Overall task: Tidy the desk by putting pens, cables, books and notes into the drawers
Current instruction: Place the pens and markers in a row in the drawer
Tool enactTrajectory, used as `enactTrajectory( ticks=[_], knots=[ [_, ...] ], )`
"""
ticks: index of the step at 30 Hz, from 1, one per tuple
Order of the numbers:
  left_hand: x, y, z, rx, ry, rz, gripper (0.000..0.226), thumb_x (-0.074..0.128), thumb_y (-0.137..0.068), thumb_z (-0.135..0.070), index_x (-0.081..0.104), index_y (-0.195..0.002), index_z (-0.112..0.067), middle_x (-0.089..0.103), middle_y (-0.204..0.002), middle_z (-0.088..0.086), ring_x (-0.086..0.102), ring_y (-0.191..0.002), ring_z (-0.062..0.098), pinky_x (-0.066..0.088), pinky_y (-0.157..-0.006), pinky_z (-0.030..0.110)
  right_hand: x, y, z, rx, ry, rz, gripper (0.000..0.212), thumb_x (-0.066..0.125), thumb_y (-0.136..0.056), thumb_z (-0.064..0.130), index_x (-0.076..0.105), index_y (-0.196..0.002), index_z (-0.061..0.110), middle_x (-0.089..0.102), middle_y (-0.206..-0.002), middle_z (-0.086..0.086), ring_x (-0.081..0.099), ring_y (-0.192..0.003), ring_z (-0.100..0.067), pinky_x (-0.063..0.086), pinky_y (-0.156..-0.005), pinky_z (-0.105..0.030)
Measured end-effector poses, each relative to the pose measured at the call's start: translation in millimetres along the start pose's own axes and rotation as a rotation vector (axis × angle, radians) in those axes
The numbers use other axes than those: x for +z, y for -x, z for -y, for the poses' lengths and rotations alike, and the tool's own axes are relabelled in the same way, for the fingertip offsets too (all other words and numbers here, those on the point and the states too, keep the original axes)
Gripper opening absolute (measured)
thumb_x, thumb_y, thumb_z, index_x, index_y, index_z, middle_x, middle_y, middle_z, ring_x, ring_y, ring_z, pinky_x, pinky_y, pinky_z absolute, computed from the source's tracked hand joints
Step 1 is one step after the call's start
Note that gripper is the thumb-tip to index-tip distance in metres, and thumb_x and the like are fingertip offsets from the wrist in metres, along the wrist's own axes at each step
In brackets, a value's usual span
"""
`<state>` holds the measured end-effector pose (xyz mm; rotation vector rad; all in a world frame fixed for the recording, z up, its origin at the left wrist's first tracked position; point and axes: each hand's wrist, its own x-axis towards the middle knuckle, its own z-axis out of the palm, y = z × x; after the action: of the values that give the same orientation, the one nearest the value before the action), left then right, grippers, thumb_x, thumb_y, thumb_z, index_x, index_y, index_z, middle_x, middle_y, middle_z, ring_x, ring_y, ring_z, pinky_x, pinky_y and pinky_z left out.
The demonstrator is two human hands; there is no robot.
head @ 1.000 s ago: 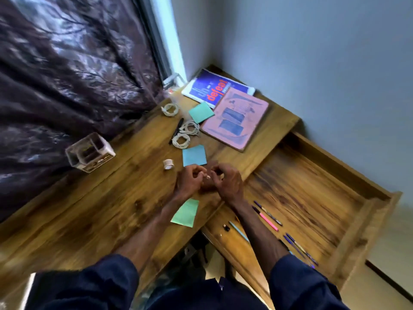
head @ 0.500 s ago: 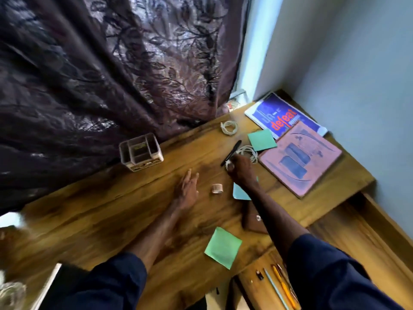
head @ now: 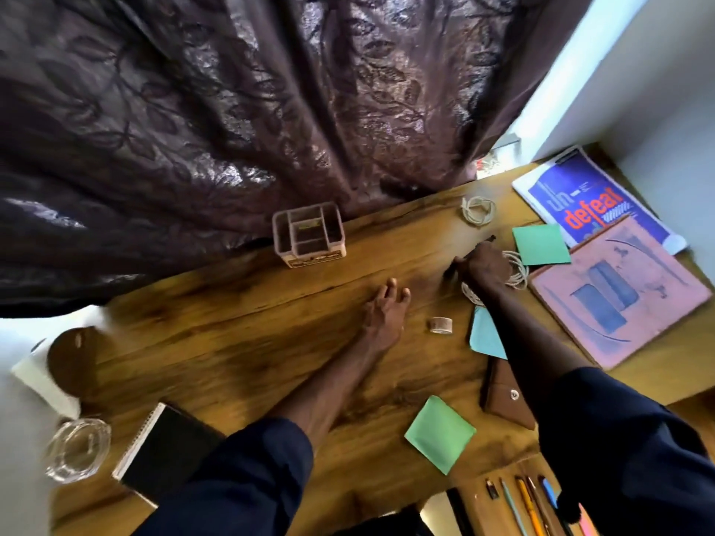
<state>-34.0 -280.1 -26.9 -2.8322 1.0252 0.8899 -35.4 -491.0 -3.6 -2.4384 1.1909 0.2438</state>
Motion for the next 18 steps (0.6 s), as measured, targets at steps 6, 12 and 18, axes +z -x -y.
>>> enactTrajectory(
  ticks=[6,12,18],
  knots=[
    [1.8,4.6,-0.1,-0.012,0.051,0.022,0.071,0.05,-0.103,-0.014,0.011,-0.161,-0.023,-0.007,-0.169,0.011,0.002,-0.155,0.033,0.023,-0.119,0.056,20.9,40.1,23.6,-0.095,0.037,0.097,0.041,0.079,-0.081,0.033,0.067,-0.104,0.001,0.069,-0.107,-0.027,0.065,-0.103,-0.043,0.049,-0.076,-0.041],
    [-1.6,27.6,18.3,0.034,0.233,-0.127,0.064,0.059,-0.099,-0.019,0.032,-0.156,-0.017,0.01,-0.169,0.007,0.017,-0.153,0.029,0.023,-0.121,0.043,43.6,102.0,35.5,-0.193,0.012,0.107,0.043,0.072,-0.08,0.049,0.07,-0.066,0.009,0.052,-0.053,-0.008,0.057,-0.057,-0.03,0.04,-0.053,-0.031],
    [33.3,63.5,32.2,0.007,0.304,-0.209,0.042,0.051,-0.097,0.001,0.049,-0.139,0.005,0.054,-0.137,0.025,0.051,-0.128,0.038,0.036,-0.112,0.044,55.4,149.3,28.5,-0.289,-0.019,0.111,0.043,0.072,-0.082,0.041,0.069,-0.052,0.01,0.039,-0.042,-0.007,0.05,-0.046,-0.021,0.027,-0.045,-0.029]
  ],
)
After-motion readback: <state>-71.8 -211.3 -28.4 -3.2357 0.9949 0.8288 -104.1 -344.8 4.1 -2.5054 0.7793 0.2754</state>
